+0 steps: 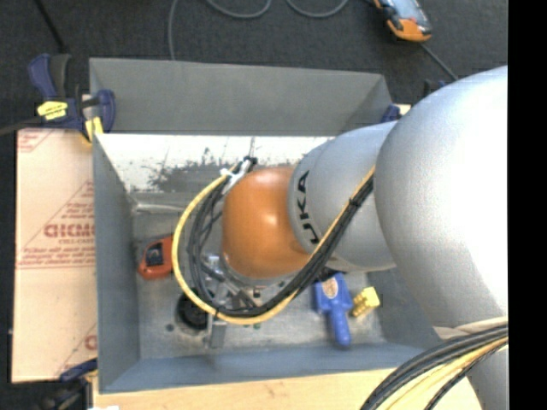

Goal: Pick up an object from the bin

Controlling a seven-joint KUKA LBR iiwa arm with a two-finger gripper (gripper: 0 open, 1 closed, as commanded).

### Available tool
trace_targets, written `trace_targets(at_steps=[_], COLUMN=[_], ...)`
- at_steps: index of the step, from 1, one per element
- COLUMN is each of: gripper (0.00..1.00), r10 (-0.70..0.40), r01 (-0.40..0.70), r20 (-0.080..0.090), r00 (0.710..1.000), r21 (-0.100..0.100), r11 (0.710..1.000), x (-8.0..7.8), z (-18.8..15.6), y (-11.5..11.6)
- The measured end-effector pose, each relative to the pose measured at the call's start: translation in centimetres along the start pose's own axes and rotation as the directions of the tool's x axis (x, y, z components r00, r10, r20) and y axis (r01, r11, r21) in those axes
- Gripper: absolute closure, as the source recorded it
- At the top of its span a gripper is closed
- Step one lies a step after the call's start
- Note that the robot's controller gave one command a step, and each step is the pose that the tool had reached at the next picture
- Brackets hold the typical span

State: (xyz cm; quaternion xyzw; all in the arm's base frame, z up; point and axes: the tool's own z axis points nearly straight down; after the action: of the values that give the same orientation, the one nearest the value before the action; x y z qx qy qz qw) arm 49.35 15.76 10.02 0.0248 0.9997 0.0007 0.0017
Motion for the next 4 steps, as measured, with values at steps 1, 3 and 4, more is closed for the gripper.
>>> trace_targets(at_steps=[1, 3, 4], gripper=[0.00, 0.00, 0.00], r10=[-0.066, 0.222, 0.196], r01=[0.066, -0.222, -0.196], r20=[-0.002, -0.002, -0.003], r00=[0.998, 0.975, 0.981], r21=[0.003, 0.001, 0.003], r11=[0.998, 0.975, 0.981], x=[0.4, -0.4, 0.6], z=[1.7, 1.1, 0.3], y=[0.3, 2.1, 1.0])
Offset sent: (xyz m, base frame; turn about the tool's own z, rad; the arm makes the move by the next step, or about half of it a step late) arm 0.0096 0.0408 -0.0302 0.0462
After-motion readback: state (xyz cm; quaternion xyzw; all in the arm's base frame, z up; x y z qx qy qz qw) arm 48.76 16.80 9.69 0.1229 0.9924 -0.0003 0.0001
